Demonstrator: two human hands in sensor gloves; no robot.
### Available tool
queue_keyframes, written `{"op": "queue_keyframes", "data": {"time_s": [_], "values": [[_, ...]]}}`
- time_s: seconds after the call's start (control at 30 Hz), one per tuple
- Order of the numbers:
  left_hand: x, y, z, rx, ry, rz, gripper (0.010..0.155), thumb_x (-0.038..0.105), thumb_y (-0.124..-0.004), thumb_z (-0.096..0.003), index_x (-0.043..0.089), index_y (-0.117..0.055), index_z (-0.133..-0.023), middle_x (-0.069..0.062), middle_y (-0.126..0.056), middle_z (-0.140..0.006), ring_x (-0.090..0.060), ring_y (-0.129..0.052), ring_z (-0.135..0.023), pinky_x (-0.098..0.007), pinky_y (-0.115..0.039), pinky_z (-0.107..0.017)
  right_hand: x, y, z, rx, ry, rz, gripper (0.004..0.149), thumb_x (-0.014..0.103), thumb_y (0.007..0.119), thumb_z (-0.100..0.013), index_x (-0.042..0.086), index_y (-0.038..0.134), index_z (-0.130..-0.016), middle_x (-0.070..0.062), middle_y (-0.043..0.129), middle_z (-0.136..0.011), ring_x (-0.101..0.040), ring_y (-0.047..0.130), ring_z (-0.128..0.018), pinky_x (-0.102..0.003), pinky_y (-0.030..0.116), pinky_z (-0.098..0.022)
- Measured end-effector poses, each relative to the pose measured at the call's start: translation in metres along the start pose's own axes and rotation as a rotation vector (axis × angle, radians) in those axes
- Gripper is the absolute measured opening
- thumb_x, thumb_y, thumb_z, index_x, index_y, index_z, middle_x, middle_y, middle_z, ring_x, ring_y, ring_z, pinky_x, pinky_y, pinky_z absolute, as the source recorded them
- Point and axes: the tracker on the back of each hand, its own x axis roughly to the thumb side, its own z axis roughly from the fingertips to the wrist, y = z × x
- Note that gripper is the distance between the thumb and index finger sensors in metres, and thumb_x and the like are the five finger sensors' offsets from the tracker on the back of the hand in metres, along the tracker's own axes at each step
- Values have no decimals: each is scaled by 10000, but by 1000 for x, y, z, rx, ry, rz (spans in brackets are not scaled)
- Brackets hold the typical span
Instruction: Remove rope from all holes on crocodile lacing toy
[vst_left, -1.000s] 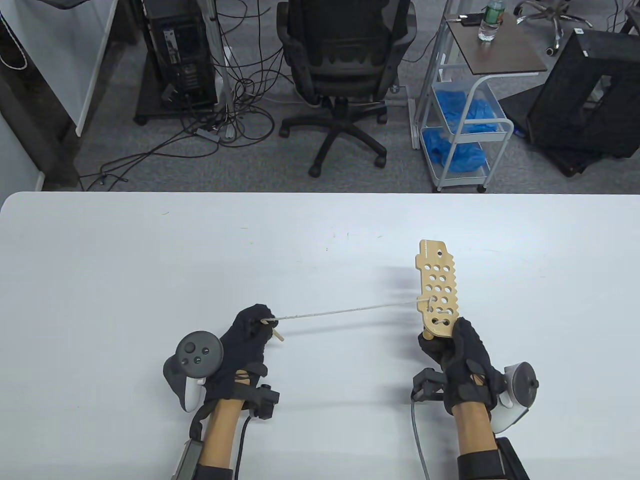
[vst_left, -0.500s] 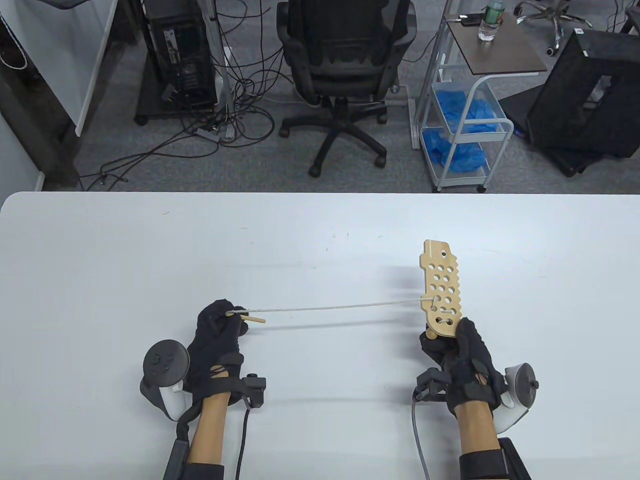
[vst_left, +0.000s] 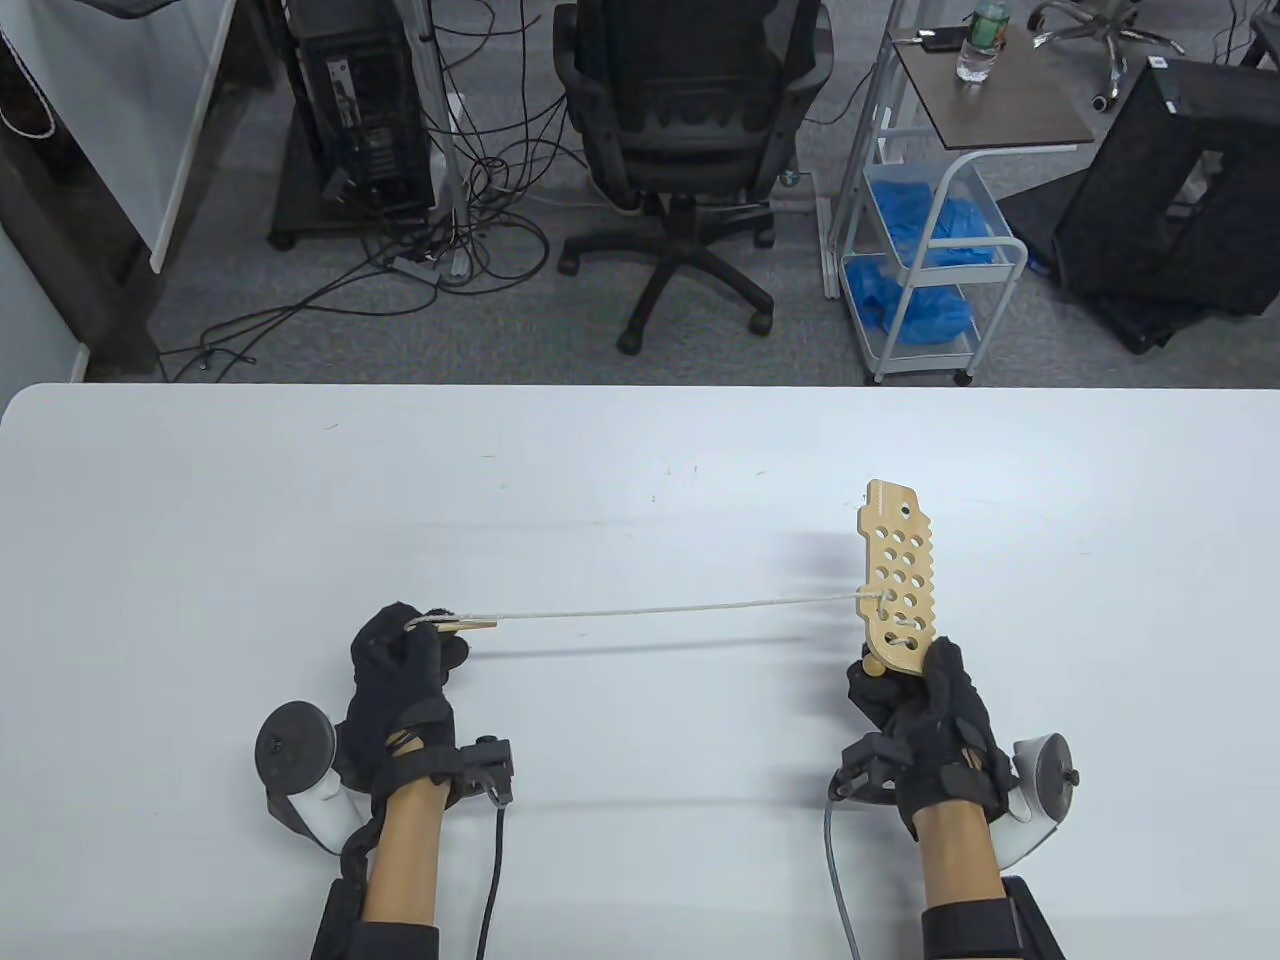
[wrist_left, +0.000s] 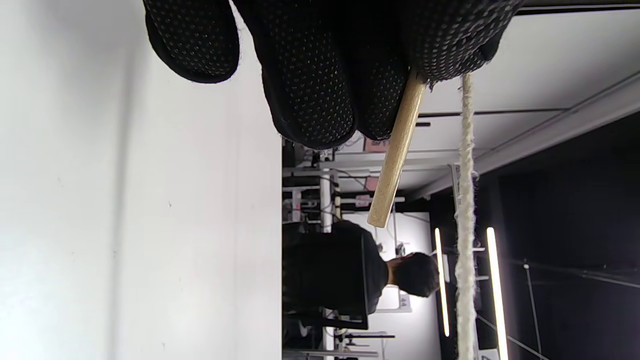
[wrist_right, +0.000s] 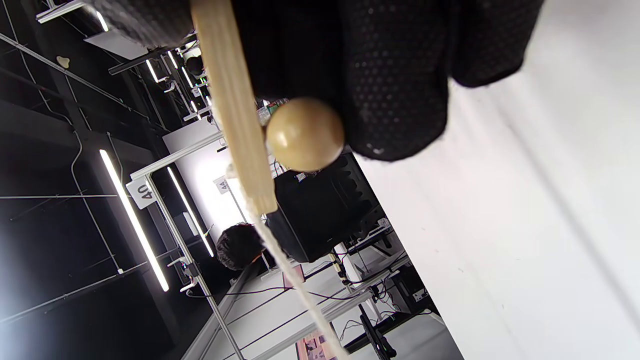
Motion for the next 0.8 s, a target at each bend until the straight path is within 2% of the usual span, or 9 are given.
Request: {"op": "queue_keyframes", "data": {"time_s": [0.27,0.63,0.8], "values": [[-5,5,0,30,24,130,466,434,-749,-523,465,-608,-966,143,-931,-841,-75,-980,-701,-488,-752,-678,0,-3,1,-16,21,-50,486,393,718,-476,22,741,-788,-222,906,-726,-394,964,-537,-635,706,-519],[-11,9,1,60,74,210,470,432,-743,-526,461,-594,-970,145,-923,-844,-72,-974,-704,-485,-748,-682,-1,-8,3,-61,26,-167,487,411,693,-486,46,711,-808,-194,886,-756,-368,956,-570,-618,703,-544],[-9,7,1,47,73,214,470,429,-747,-527,458,-596,-971,139,-926,-840,-78,-975,-700,-489,-747,-679,-2,-4,4,-44,20,-139,488,405,694,-485,41,706,-810,-200,881,-759,-374,951,-572,-623,696,-543]]}}
